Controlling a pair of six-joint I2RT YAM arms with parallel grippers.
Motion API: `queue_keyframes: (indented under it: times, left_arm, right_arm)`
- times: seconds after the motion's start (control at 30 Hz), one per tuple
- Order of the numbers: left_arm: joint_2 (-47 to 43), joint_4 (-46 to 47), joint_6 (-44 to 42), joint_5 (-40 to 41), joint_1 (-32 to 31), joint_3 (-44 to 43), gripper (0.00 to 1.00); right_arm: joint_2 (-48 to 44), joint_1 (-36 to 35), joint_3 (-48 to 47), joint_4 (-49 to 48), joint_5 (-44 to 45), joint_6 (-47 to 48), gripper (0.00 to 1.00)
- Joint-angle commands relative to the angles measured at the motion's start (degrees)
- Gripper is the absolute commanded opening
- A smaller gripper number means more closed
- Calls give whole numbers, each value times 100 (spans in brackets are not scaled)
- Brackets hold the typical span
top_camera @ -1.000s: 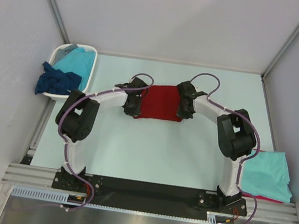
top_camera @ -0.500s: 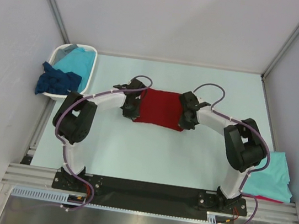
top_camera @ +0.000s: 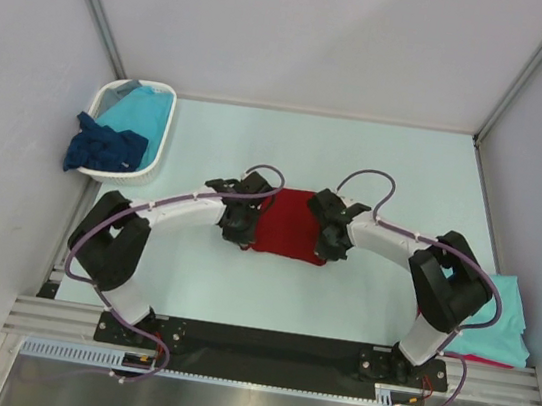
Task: Fold and stack the t-shirts
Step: Smooth out wrinkles on the folded tshirt
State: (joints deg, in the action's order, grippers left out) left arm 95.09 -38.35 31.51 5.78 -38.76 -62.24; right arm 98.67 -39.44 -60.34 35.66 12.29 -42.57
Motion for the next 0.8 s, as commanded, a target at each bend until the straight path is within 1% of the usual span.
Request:
queue_keyframes:
  times: [0.0, 0.23, 0.27, 0.33, 0.37, 0.43, 0.47, 0.5, 0.53, 0.57, 0.63, 0.67, 0.77]
  left_arm:
    - [-368, -155, 251, -15, -131, 352, 0]
    - [-597, -200, 268, 19, -158, 695, 0]
    - [-632, -199, 268, 46, -158, 704, 3]
    - [-763, -199, 251, 246, -167, 600, 11]
    - [-842, -208, 190, 326, -175, 520, 17]
    - [-1254, -261, 137, 528, -175, 162, 25]
    - [-1395, -278, 93, 695, -175, -6, 35]
    - [-1518, -322, 40, 766, -175, -182, 39]
    - [-1728, -349, -4, 828, -175, -575, 42]
    - [-1774, -401, -109, 959, -175, -788, 46]
    - [-1775, -594, -215, 1065, -175, -1357, 49]
    - [-1714, -647, -285, 1109, -175, -1509, 51]
    - [-1547, -569, -434, 1180, -167, -1607, 51]
  right_arm:
    - [-120, -195, 338, 574, -192, -305, 0]
    - [-208, -336, 531, 583, -184, -428, 0]
    - [-199, -371, 540, 574, -184, -445, 0]
    - [-278, -415, 506, 469, -105, -402, 17]
    - [-426, -476, 418, 486, 0, -384, 40]
    - [-646, -512, 60, 573, 315, -288, 61]
    - [-883, -521, -100, 617, 396, -113, 78]
    - [-963, -512, -284, 731, 527, -59, 85]
    - [-1034, -512, -729, 906, 755, 20, 92]
    - [-1087, -512, -925, 986, 853, 229, 100]
    - [-1122, -512, -1504, 1205, 1054, 345, 100]
    - [-1096, -503, -1655, 1241, 1064, 406, 100]
    - [-877, -486, -1920, 1259, 1109, 556, 99]
